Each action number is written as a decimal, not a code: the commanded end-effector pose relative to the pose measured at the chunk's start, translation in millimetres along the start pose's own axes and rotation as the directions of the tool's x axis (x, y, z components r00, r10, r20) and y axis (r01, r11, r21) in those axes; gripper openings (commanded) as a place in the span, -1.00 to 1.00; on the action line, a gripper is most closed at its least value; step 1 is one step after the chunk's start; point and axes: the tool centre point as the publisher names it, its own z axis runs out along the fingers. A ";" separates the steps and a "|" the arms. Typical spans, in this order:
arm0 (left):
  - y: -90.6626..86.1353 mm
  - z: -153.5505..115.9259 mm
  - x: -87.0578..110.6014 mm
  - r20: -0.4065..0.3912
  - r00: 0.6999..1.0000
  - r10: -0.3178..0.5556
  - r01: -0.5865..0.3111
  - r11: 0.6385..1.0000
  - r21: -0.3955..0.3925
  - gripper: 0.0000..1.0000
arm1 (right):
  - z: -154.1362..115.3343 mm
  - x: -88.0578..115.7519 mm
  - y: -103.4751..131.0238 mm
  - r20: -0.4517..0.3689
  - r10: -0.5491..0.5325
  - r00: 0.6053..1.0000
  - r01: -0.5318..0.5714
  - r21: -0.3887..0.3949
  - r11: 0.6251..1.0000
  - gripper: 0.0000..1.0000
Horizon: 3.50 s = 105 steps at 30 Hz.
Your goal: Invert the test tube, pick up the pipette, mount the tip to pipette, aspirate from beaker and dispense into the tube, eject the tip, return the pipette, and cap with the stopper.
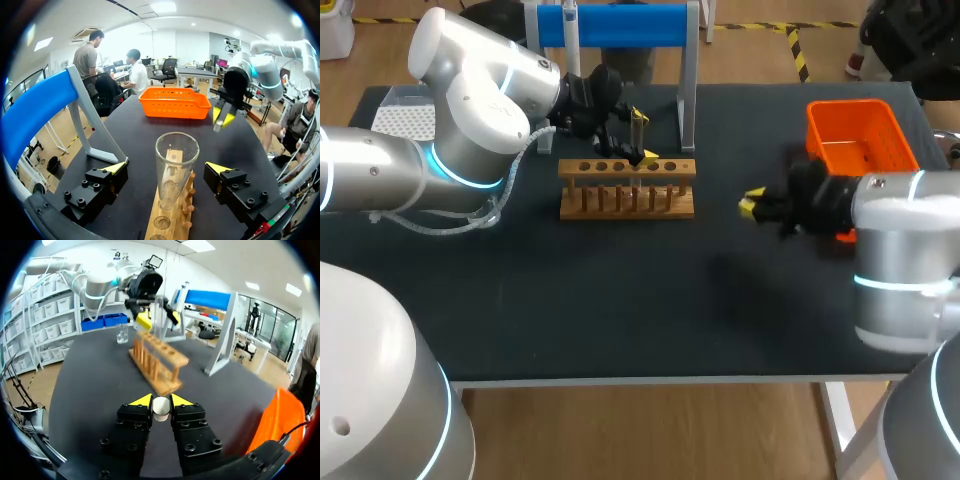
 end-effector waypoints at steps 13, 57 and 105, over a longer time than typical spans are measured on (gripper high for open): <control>-0.5 0.2 -0.8 -0.002 1.000 -0.001 0.001 1.000 -0.003 1.00 | -14.8 -27.5 111.9 -0.182 -0.118 0.976 0.112 -0.044 0.993 -1.00; -0.5 0.2 -0.8 -0.002 1.000 -0.001 0.001 1.000 -0.003 1.00 | 59.1 -3.5 209.4 -0.359 -0.226 0.906 0.222 -0.052 0.974 -1.00; -0.5 0.2 -0.8 -0.002 1.000 -0.001 0.001 1.000 -0.003 1.00 | 99.9 13.4 208.7 -0.427 -0.235 0.873 0.239 -0.047 0.970 -1.00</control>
